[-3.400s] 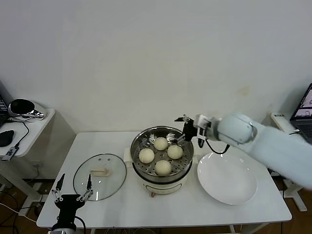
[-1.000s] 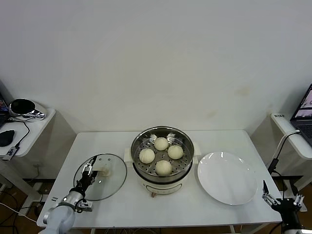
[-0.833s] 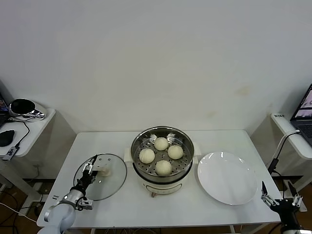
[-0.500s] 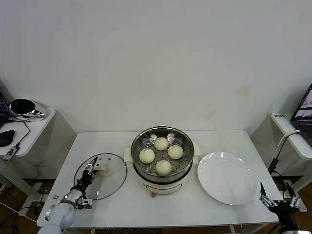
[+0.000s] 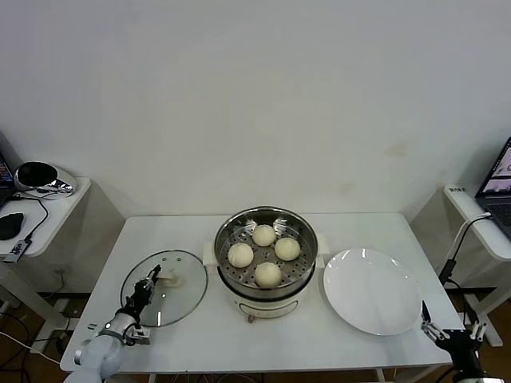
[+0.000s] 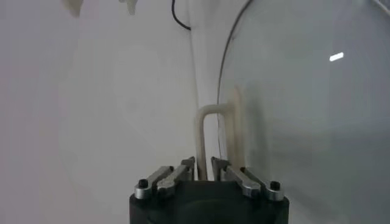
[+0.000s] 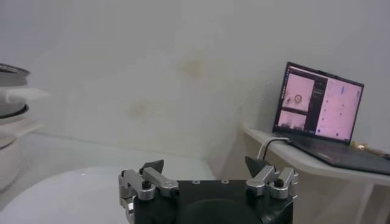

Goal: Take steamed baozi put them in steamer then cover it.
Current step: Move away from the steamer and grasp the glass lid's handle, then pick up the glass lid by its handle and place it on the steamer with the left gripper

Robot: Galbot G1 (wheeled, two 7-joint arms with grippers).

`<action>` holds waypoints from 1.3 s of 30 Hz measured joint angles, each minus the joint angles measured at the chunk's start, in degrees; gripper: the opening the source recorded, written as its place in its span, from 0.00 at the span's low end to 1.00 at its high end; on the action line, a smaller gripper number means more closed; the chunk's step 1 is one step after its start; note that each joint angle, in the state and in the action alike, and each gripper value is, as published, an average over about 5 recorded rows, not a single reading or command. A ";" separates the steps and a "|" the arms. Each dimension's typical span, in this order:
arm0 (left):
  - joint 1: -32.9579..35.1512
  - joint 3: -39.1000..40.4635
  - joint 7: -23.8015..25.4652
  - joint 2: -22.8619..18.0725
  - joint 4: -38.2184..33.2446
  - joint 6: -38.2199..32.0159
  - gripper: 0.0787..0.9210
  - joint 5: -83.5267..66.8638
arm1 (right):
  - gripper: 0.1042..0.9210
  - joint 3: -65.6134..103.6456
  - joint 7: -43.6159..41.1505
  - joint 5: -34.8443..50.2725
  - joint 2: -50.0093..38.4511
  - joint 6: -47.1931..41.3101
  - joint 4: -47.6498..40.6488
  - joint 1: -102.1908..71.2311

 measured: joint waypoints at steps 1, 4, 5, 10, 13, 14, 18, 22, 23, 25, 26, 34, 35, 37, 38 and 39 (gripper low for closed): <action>0.19 -0.13 -0.24 0.00 -0.17 0.05 0.09 -0.22 | 0.88 -0.08 -0.01 -0.01 -0.05 0.04 -0.05 0.02; 0.96 -0.61 -0.90 0.02 -1.10 0.37 0.08 -0.95 | 0.88 -0.37 -0.05 -0.06 -0.23 0.17 -0.17 0.14; 1.30 -0.79 -1.09 0.04 -1.59 0.53 0.08 -1.26 | 0.88 -0.48 -0.07 -0.10 -0.31 0.22 -0.22 0.20; 3.81 -1.86 -1.69 0.50 -6.04 2.36 0.08 -3.69 | 0.88 -1.11 -0.18 -0.24 -0.76 0.50 -0.50 0.48; 6.32 -2.66 -1.63 1.05 -10.27 5.03 0.08 -5.96 | 0.88 -1.54 -0.23 -0.26 -1.11 0.65 -0.67 0.64; 7.35 -2.96 -1.53 1.25 -11.95 6.24 0.08 -6.77 | 0.88 -1.69 -0.25 -0.25 -1.23 0.70 -0.73 0.71; 11.88 -4.33 -0.51 1.84 -19.56 12.26 0.08 -9.50 | 0.88 -2.30 -0.33 -0.37 -1.59 0.87 -1.04 1.08; 16.05 -5.70 1.90 2.38 -27.75 19.43 0.08 -11.11 | 0.88 -3.08 -0.35 -0.71 -1.85 0.96 -1.25 1.34; 16.83 -5.93 2.70 2.55 -29.79 21.22 0.08 -11.43 | 0.88 -3.29 -0.35 -0.82 -1.89 0.99 -1.26 1.41; 18.02 -6.18 4.46 2.97 -33.80 24.68 0.08 -12.12 | 0.88 -3.73 -0.36 -1.08 -1.92 1.12 -1.27 1.53; 18.47 -6.20 5.39 3.21 -35.78 26.35 0.08 -12.50 | 0.88 -3.93 -0.36 -1.24 -1.91 1.19 -1.26 1.57; 19.24 -3.41 12.35 6.70 -49.16 36.97 0.08 -16.43 | 0.88 -5.06 -0.22 -3.19 -1.25 1.89 -1.33 1.90; 18.90 -2.59 12.92 7.32 -50.25 38.01 0.08 -16.95 | 0.88 -5.08 -0.17 -3.54 -1.12 1.98 -1.34 1.94; 17.76 -0.46 13.84 8.56 -52.01 40.08 0.08 -17.87 | 0.88 -5.12 -0.06 -4.35 -0.81 2.13 -1.26 1.97; 16.99 0.78 14.21 9.08 -52.66 41.06 0.08 -18.22 | 0.88 -5.14 0.00 -4.79 -0.61 2.20 -1.17 1.95; 16.08 2.18 14.55 9.51 -53.19 42.04 0.08 -18.48 | 0.88 -5.17 0.06 -5.26 -0.39 2.28 -1.05 1.91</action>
